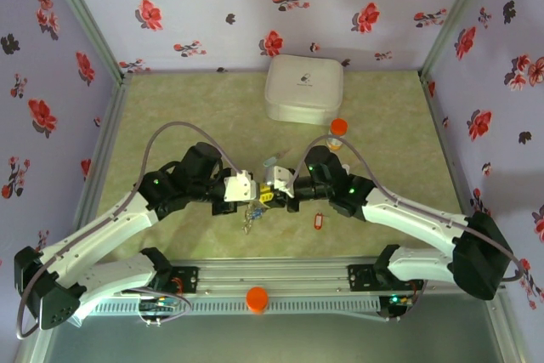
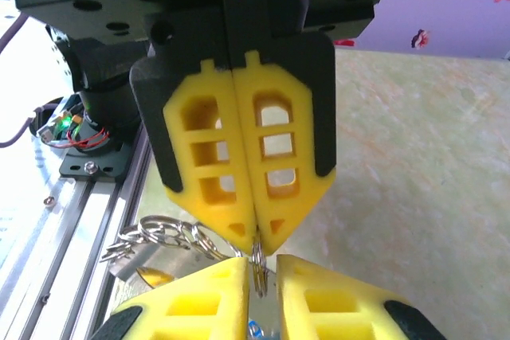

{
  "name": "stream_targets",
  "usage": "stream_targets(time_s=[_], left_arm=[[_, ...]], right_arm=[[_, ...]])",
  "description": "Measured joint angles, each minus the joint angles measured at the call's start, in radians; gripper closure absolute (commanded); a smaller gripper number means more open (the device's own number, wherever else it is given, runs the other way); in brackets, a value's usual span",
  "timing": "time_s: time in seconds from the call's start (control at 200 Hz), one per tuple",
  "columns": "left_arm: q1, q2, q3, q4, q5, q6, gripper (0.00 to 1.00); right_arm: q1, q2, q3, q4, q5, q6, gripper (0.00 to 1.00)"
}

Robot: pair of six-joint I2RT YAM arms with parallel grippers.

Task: Put the keys on the keyring

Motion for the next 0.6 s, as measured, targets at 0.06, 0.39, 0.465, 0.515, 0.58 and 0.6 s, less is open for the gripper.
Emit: stream_targets(time_s=[0.06,0.39,0.465,0.515,0.58,0.6], left_arm=[[-0.001,0.000,0.000,0.000,0.000,0.000,1.00],[0.000,0.000,0.000,-0.006,-0.002,-0.005,1.00],[-0.001,0.000,0.000,-0.010,-0.002,-0.008,0.99],[0.000,0.000,0.000,-0.008,-0.004,-0.017,0.72],[0.013,-0.006,-0.002,0.010,0.002,-0.051,0.60],[0.021,-0.013,-0.007,0.024,0.010,-0.066,0.58]], right_arm=[[0.001,0.006,0.000,0.011,-0.005,0.000,0.84],[0.008,0.032,0.000,0.014,-0.005,-0.007,1.00],[0.010,0.032,0.000,0.014,-0.004,-0.016,1.00],[0.010,0.031,-0.001,0.015,-0.002,-0.015,1.00],[0.010,0.028,-0.009,0.026,-0.003,-0.013,1.00],[0.008,0.025,-0.017,0.035,-0.003,-0.011,1.00]])
